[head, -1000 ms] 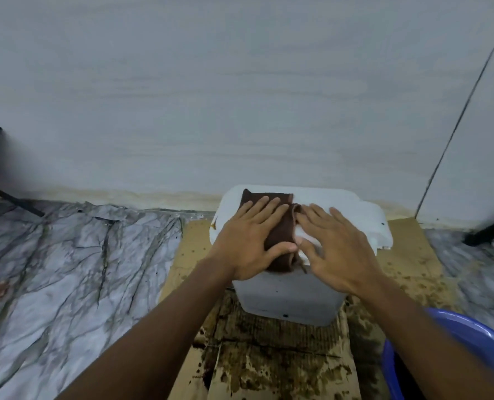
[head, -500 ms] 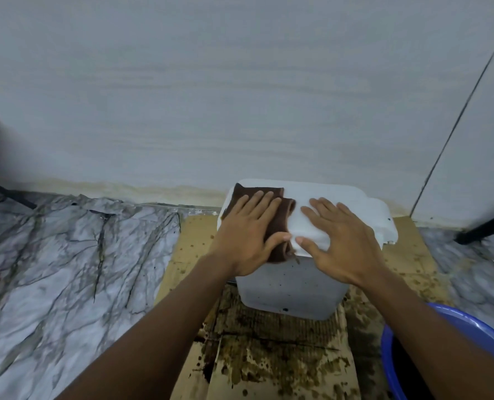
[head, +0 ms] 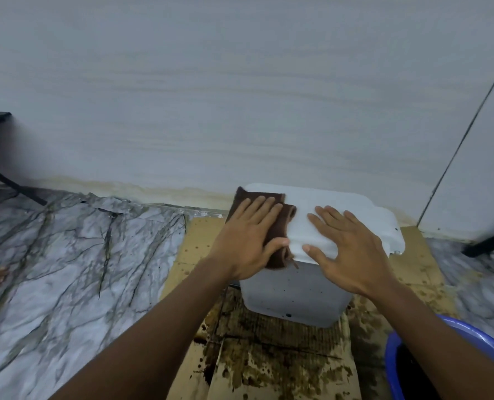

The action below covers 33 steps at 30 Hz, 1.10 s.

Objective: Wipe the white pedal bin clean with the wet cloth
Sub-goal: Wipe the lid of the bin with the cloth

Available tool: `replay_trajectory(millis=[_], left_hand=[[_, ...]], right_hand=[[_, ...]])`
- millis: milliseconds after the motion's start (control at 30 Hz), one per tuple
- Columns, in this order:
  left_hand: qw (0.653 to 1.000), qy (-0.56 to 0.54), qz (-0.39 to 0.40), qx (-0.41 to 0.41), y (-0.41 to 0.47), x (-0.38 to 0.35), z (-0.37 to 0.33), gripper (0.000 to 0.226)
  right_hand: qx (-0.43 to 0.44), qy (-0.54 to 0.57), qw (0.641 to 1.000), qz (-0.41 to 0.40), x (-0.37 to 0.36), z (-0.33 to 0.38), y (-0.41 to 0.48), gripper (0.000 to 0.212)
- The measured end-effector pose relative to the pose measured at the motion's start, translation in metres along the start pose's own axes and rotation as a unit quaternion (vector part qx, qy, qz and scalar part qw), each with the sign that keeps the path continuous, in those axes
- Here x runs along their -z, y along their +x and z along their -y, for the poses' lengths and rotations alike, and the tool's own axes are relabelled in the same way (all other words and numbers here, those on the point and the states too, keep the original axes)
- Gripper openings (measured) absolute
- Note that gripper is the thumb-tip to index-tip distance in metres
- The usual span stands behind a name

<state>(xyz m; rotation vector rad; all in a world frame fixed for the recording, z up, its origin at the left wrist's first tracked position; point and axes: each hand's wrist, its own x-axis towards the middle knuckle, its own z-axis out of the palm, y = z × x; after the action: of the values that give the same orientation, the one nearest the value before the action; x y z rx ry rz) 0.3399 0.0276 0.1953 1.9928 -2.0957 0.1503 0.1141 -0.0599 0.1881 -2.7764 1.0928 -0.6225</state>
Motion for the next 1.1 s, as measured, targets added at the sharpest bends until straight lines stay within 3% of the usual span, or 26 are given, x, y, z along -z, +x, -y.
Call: replay_trajectory(millis=[133, 300, 500, 600, 767, 967, 1100], left_hand=[[0.998, -0.055, 0.019, -0.035, 0.001, 0.005, 0.017, 0.074], [0.983, -0.179, 0.027, 0.027, -0.013, 0.006, 0.049, 0.075], [0.999, -0.038, 0.030, -0.008, 0.007, 0.004, 0.014, 0.078], [0.995, -0.069, 0.068, -0.003, 0.028, 0.012, 0.006, 0.076], [0.988, -0.065, 0.130, 0.044, 0.074, 0.016, 0.011, 0.075], [0.989, -0.057, 0.111, 0.081, 0.093, 0.014, 0.014, 0.074], [0.987, -0.056, 0.114, 0.099, 0.084, 0.016, 0.008, 0.071]], right_hand=[[0.014, 0.003, 1.000, 0.001, 0.001, -0.003, 0.000, 0.071], [0.012, 0.008, 1.000, -0.019, -0.002, -0.004, 0.001, 0.069], [0.024, -0.014, 0.999, -0.030, -0.005, -0.003, 0.002, 0.089], [0.031, -0.027, 0.999, -0.022, -0.006, -0.003, 0.002, 0.099], [0.056, -0.030, 0.997, -0.052, -0.011, -0.007, 0.000, 0.097], [0.083, -0.028, 0.993, -0.076, -0.013, -0.016, 0.002, 0.089], [0.115, 0.019, 0.992, -0.049, -0.001, -0.034, 0.006, 0.091]])
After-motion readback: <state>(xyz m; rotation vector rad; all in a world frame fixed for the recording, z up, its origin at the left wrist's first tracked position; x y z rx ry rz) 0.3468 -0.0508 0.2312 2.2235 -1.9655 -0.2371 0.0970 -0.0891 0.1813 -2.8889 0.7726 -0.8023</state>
